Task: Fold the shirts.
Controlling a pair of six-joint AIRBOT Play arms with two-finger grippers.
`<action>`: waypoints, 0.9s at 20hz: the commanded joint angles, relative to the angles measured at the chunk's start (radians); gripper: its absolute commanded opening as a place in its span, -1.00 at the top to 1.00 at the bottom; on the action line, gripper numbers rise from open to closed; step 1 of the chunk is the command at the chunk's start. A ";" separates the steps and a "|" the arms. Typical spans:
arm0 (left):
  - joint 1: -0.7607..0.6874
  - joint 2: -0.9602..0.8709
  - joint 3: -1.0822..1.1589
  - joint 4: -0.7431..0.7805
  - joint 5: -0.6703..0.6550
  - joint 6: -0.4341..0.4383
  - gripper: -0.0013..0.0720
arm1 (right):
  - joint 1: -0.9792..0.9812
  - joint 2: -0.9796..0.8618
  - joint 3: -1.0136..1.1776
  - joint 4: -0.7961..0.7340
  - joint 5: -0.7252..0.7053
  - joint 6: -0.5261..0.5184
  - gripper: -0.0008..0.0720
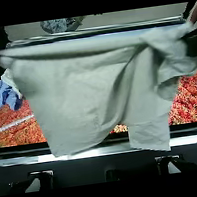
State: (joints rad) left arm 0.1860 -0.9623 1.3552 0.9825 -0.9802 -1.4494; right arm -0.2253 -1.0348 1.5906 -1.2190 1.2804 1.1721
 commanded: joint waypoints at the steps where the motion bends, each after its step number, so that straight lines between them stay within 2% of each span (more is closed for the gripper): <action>1: -0.051 -0.260 -0.093 0.000 0.081 0.039 0.85 | -0.001 -0.291 -0.113 -0.074 -0.124 0.062 0.84; 3: -0.075 -0.410 -0.074 -0.022 0.121 0.037 0.85 | -0.001 -0.463 -0.117 0.077 -0.305 0.077 0.84; 6: -0.076 -0.540 -0.053 -0.102 0.121 0.036 0.85 | 0.006 -0.599 -0.117 0.318 -0.378 0.073 0.84; 8: -0.087 -0.590 -0.053 -0.128 0.104 0.022 0.84 | 0.025 -0.648 -0.117 0.307 -0.391 0.070 0.84; 9: -0.101 -0.609 -0.053 -0.127 0.104 -0.021 0.84 | 0.029 -0.663 -0.117 0.289 -0.407 0.070 0.84; 10: -0.110 -0.617 -0.052 -0.127 0.108 -0.045 0.70 | 0.029 -0.667 -0.117 0.292 -0.402 0.070 0.78; 11: -0.111 -0.616 -0.049 -0.126 0.101 -0.042 0.22 | 0.016 -0.657 -0.113 0.299 -0.389 0.068 0.38; 12: -0.096 -0.611 -0.033 -0.121 0.060 -0.041 -0.48 | -0.005 -0.639 -0.096 0.302 -0.354 0.047 -0.35; 13: -0.068 -0.608 -0.006 -0.107 -0.017 -0.038 -0.78 | -0.037 -0.612 -0.071 0.300 -0.285 -0.038 -1.00; 14: -0.033 -0.606 0.026 -0.068 -0.119 -0.039 -0.78 | -0.080 -0.579 -0.047 0.281 -0.196 -0.163 -0.98; 15: 0.006 -0.603 0.053 0.000 -0.245 -0.039 -0.78 | -0.124 -0.550 -0.033 0.227 -0.111 -0.200 -0.98; 17: 0.069 -0.589 0.040 0.166 -0.444 -0.039 -0.77 | -0.214 -0.508 -0.032 0.077 0.094 -0.188 -0.94; 18: 0.090 -0.576 0.000 0.223 -0.495 -0.039 -0.64 | -0.250 -0.505 -0.033 0.011 0.195 -0.189 -0.84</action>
State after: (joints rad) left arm 0.2089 -1.5524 1.3731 1.0283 -1.2129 -1.4834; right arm -0.3798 -1.5784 1.5429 -1.0576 1.1870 1.0492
